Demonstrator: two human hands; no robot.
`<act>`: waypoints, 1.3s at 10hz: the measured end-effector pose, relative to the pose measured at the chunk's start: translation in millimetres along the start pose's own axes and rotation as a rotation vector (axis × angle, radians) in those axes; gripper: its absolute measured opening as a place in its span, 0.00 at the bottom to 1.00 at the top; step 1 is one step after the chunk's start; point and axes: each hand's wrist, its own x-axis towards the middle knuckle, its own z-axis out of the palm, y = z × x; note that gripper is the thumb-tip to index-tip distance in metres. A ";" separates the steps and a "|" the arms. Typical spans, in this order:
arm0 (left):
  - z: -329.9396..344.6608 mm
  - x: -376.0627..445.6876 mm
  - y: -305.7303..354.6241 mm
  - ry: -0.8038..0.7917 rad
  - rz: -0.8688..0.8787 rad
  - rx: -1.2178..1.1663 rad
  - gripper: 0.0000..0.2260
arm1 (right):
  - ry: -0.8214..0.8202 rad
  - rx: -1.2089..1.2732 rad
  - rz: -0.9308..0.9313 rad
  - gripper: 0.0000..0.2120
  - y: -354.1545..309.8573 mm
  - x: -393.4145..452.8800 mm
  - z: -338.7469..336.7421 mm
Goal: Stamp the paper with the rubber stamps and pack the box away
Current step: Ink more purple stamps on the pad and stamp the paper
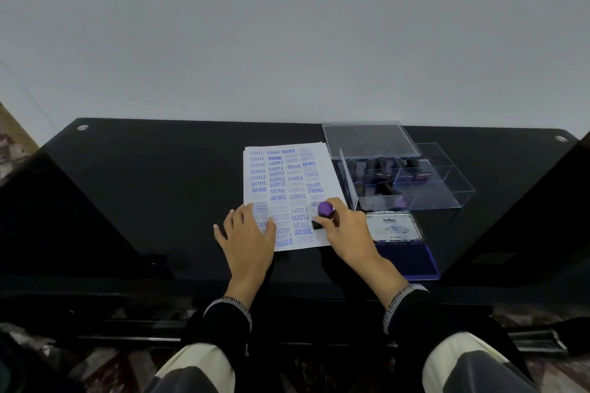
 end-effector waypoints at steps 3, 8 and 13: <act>-0.5 -0.4 0.5 0.007 0.003 0.011 0.21 | -0.020 0.001 -0.002 0.08 -3.4 7.3 -3.5; -0.8 -0.5 0.3 -0.011 0.003 0.038 0.21 | -0.013 -0.017 -0.006 0.08 -4.6 7.1 -3.9; -1.4 -0.3 0.2 -0.015 0.004 0.040 0.20 | 0.011 0.005 -0.024 0.08 -2.1 -2.2 -1.3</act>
